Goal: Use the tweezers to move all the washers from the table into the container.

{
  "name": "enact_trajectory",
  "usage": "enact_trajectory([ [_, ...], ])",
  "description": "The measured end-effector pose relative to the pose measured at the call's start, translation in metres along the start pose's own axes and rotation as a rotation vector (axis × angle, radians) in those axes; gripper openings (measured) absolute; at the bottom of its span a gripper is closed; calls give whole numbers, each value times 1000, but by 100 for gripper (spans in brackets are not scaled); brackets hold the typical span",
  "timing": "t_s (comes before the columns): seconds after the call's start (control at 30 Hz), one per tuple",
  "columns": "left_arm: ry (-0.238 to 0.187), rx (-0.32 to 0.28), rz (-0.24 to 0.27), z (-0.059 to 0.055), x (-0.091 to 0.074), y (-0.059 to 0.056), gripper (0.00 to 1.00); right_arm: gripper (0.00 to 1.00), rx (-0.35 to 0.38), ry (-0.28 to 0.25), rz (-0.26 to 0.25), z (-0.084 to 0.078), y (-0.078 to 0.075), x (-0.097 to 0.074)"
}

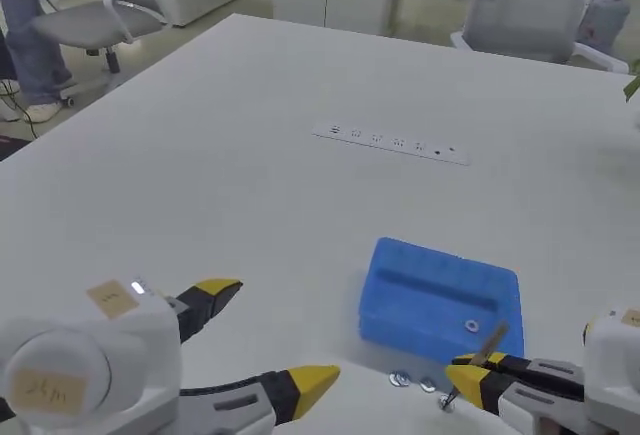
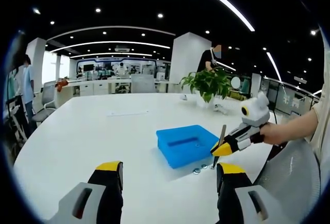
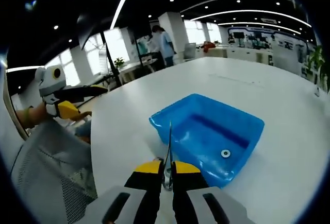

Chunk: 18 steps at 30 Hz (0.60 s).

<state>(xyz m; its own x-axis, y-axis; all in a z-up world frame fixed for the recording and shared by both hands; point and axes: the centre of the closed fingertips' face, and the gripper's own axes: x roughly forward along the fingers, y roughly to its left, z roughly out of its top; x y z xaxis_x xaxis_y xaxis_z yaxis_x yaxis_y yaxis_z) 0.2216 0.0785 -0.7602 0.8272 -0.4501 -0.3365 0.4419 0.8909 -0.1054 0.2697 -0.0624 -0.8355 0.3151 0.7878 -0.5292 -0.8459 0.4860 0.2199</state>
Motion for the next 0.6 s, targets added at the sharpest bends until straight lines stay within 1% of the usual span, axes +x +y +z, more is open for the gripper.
enact_trajectory([
  [0.07,1,1,0,0,0,0,75,4,6,-13,6,1,1,0],
  [0.13,2,3,-1,0,0,0,75,4,-7,-22,10,1,3,0],
  [0.2,4,4,-1,0,0,-1,75,4,-17,-14,24,-1,7,0],
  [0.27,4,4,-2,-1,0,-1,75,4,-58,-15,32,-1,12,0],
  [0.3,3,4,-2,0,0,-1,75,4,-95,1,34,-4,15,-1],
  [0.33,3,5,-1,0,0,-1,75,4,-137,3,39,-4,19,-2],
  [0.37,3,4,0,0,0,0,75,3,-160,9,49,-4,23,-1],
  [0.43,3,3,-2,0,0,-1,75,3,-184,25,75,-5,32,1],
  [0.5,5,6,-3,0,0,-1,75,3,-221,31,73,-5,35,3],
  [0.6,8,10,-5,-1,1,-1,75,3,-249,44,68,-4,37,6],
])
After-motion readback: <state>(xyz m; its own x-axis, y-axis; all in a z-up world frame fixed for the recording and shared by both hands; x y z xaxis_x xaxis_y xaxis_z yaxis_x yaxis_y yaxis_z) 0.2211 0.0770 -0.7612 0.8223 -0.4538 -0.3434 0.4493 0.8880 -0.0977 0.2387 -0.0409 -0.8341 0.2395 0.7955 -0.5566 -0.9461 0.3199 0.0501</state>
